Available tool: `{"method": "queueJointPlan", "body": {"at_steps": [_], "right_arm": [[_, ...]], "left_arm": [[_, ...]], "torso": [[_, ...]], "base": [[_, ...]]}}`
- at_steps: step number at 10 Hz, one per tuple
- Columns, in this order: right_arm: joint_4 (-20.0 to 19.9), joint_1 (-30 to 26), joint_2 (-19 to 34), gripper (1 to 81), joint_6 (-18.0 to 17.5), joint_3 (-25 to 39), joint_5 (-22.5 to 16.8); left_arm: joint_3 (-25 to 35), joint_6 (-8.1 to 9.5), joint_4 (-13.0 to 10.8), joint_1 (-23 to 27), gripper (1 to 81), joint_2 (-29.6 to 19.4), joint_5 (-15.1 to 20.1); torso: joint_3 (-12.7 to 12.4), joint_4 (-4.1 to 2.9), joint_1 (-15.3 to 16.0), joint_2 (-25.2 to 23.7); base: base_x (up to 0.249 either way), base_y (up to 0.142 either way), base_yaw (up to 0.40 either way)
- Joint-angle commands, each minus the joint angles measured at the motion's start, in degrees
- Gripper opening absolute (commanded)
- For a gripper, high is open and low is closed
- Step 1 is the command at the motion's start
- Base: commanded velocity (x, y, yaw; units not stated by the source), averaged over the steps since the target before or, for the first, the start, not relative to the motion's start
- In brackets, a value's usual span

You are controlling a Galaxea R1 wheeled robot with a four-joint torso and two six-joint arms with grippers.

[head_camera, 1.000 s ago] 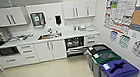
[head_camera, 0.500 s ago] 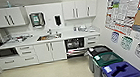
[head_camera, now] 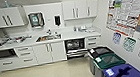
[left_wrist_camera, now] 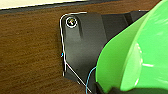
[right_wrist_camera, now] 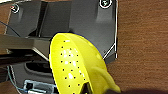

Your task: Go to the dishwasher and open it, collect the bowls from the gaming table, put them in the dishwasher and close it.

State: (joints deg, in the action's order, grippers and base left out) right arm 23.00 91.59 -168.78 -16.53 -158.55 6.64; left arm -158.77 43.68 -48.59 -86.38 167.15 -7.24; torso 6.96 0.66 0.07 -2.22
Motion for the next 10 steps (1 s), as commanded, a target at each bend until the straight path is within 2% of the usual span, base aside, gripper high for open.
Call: {"method": "queueJointPlan", "body": {"at_steps": [1,10], "right_arm": [[0.5,-1.4,0.9,1.0,0.2,-0.4,-2.7],[0.4,-1.9,1.1,1.0,0.6,-0.4,-2.7]], "left_arm": [[-0.4,0.00,0.4,2.2,1.0,-0.8,2.3],[-0.4,0.09,0.4,2.2,1.0,-0.8,2.2]], "torso": [[0.0,0.00,0.0,0.0],[0.0,0.00,0.0,0.0]], "base": [[0.112,0.000,0.000],[0.112,0.000,0.000]]}}
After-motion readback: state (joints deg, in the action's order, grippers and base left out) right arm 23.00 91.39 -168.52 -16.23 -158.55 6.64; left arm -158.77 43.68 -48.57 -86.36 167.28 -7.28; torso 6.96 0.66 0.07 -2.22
